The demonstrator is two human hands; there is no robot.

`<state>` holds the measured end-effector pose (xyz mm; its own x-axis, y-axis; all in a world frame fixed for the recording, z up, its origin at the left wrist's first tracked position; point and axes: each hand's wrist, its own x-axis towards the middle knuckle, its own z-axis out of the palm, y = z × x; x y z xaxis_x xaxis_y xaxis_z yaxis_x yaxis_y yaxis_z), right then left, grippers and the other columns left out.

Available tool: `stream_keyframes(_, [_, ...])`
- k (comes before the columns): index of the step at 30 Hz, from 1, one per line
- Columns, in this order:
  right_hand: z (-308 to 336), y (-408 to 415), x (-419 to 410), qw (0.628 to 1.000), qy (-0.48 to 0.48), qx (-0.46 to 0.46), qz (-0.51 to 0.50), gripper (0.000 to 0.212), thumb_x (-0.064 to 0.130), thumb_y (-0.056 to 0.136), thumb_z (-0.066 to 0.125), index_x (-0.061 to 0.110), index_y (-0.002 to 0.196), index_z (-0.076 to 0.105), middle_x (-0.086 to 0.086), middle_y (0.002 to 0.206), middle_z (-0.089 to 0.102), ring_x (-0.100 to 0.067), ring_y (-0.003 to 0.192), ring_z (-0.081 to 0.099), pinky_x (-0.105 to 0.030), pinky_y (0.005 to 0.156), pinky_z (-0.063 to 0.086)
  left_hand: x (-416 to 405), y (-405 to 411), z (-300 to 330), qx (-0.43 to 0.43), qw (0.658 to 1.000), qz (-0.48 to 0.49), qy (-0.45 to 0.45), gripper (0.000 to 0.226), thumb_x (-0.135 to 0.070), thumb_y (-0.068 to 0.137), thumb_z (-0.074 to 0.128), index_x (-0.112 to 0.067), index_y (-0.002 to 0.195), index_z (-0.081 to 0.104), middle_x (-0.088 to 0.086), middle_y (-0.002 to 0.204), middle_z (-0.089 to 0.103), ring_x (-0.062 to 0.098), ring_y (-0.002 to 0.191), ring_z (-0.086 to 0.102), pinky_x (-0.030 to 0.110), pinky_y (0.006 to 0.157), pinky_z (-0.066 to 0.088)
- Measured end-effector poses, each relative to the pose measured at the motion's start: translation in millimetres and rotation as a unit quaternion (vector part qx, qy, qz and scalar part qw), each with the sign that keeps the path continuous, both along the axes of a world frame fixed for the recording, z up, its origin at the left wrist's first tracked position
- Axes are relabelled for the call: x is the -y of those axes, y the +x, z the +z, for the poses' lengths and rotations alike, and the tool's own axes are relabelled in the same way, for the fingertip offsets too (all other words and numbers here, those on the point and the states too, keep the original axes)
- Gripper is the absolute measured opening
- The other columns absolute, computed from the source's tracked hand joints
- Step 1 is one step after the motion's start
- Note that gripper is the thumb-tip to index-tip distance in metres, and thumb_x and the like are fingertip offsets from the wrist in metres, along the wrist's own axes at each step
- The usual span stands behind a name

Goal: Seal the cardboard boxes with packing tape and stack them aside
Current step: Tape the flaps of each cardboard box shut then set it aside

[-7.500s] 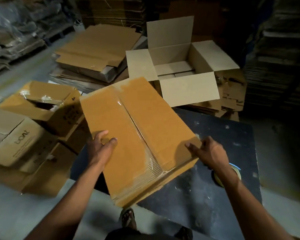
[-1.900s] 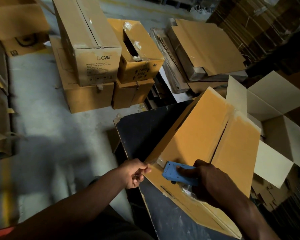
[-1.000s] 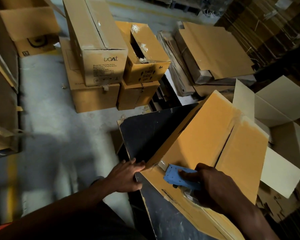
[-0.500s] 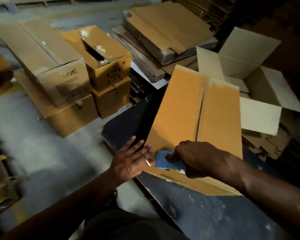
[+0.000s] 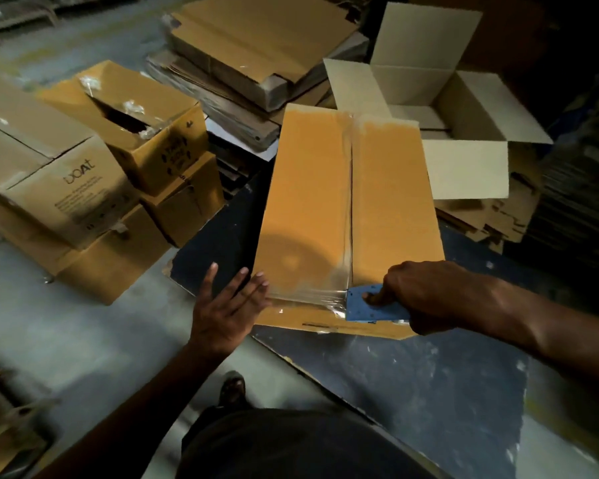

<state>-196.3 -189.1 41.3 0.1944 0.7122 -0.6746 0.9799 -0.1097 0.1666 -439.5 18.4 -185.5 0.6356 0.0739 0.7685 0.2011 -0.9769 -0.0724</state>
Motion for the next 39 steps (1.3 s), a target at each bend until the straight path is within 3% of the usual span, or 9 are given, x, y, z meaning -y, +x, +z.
stream_keyframes(5, [2, 23, 35, 0.999, -0.014, -0.007, -0.049, 0.078, 0.023, 0.091, 0.073, 0.047, 0.155, 0.035, 0.004, 0.132, 0.053, -0.013, 0.11, 0.054, -0.031, 0.077, 0.05, 2, -7, 5, -0.046, 0.999, -0.007, -0.017, 0.032, -0.024, 0.105, 0.061, -0.011, 0.134, 0.067, 0.009, 0.141, 0.063, 0.033, 0.128, 0.063, 0.075, 0.101, 0.042])
stream_keyframes(10, [-1, 37, 64, 0.998, -0.012, -0.004, -0.066, 0.077, 0.022, 0.091, 0.072, 0.047, 0.154, 0.037, 0.006, 0.132, 0.052, -0.015, 0.115, 0.055, -0.032, 0.086, 0.055, 5, -8, 9, -0.056, 0.998, -0.003, -0.022, 0.031, -0.026, 0.104, 0.065, -0.01, 0.13, 0.071, 0.009, 0.142, 0.063, 0.032, 0.128, 0.063, 0.073, 0.104, 0.04])
stream_keyframes(16, [-2, 48, 74, 0.996, 0.037, -0.013, -0.075, 0.071, 0.022, 0.089, 0.072, 0.045, 0.15, 0.045, 0.005, 0.134, 0.056, -0.017, 0.117, 0.057, -0.034, 0.087, 0.055, 7, -15, 11, -0.106, 0.994, -0.005, -0.026, 0.04, -0.015, 0.103, 0.055, -0.008, 0.142, 0.06, 0.009, 0.151, 0.055, 0.033, 0.136, 0.057, 0.066, 0.113, 0.035])
stream_keyframes(20, [-4, 52, 75, 0.994, 0.064, -0.031, -0.082, 0.064, 0.025, 0.088, 0.074, 0.041, 0.146, 0.051, 0.004, 0.133, 0.057, -0.019, 0.115, 0.06, -0.038, 0.089, 0.057, 36, -5, 29, -0.115, 0.991, 0.027, -0.064, 0.057, -0.036, 0.097, 0.06, -0.002, 0.143, 0.057, 0.017, 0.153, 0.051, 0.036, 0.143, 0.049, 0.064, 0.114, 0.035])
stream_keyframes(25, [0, 53, 84, 0.993, 0.09, -0.036, -0.072, 0.062, 0.025, 0.089, 0.072, 0.041, 0.145, 0.052, 0.004, 0.128, 0.059, -0.022, 0.108, 0.064, -0.038, 0.079, 0.057, 116, 84, 41, -0.124, 0.986, -0.095, -0.054, 0.055, -0.042, 0.095, 0.074, -0.003, 0.133, 0.068, 0.013, 0.138, 0.065, 0.029, 0.133, 0.06, 0.057, 0.113, 0.043])
stream_keyframes(29, [0, 55, 96, 0.992, 0.107, -0.045, -0.049, 0.067, 0.018, 0.086, 0.069, 0.043, 0.146, 0.053, 0.006, 0.119, 0.061, -0.024, 0.1, 0.066, -0.04, 0.072, 0.059, 136, 122, 22, -0.12, 0.985, -0.106, -0.058, 0.047, -0.022, 0.091, 0.08, -0.005, 0.133, 0.069, 0.014, 0.136, 0.068, 0.03, 0.13, 0.063, 0.049, 0.112, 0.046])
stream_keyframes(34, [-5, 59, 104, 0.991, 0.125, -0.046, -0.014, 0.066, 0.022, 0.089, 0.068, 0.043, 0.149, 0.049, 0.005, 0.115, 0.057, -0.023, 0.098, 0.064, -0.037, 0.067, 0.056, 129, 118, 15, -0.11, 0.987, -0.114, -0.019, 0.051, -0.009, 0.09, 0.078, -0.005, 0.139, 0.064, 0.014, 0.144, 0.061, 0.031, 0.136, 0.058, 0.053, 0.109, 0.048])
stream_keyframes(39, [-9, 64, 105, 0.988, 0.147, -0.053, -0.013, 0.061, 0.023, 0.091, 0.066, 0.041, 0.148, 0.052, 0.006, 0.117, 0.059, -0.022, 0.097, 0.064, -0.037, 0.068, 0.056, 127, 117, 16, -0.105, 0.987, -0.126, -0.007, 0.035, -0.015, 0.105, 0.062, -0.004, 0.138, 0.064, 0.014, 0.144, 0.061, 0.033, 0.136, 0.057, 0.055, 0.107, 0.05])
